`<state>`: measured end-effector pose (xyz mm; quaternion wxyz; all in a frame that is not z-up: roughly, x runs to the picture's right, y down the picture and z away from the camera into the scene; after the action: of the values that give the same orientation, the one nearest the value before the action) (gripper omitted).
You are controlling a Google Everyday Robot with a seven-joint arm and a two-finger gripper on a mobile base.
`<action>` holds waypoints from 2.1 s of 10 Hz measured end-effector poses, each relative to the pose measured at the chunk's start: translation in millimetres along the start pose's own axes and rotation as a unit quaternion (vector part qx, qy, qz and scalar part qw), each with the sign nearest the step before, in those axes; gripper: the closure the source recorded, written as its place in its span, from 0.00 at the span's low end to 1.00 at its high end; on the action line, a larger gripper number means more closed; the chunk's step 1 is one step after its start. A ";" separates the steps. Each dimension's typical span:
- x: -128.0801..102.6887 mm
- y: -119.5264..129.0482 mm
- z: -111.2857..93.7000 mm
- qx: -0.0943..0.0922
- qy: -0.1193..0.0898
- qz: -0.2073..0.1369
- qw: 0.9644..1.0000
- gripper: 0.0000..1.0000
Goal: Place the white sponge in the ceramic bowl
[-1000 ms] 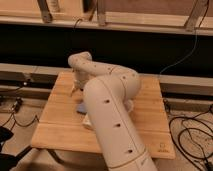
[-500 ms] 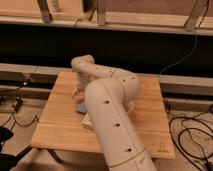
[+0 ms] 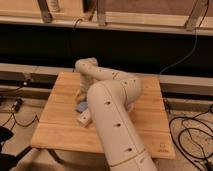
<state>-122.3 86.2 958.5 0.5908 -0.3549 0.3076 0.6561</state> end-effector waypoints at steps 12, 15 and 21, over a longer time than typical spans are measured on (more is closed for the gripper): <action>-11.2 12.3 -44.2 -0.020 -0.045 -0.015 0.999 1.00; -31.7 -6.6 -106.9 -0.009 -0.106 0.003 0.994 1.00; -42.9 -114.8 -192.2 -0.012 -0.161 0.127 0.979 1.00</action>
<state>13.6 -83.0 888.5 0.5401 -0.2096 0.2431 0.7780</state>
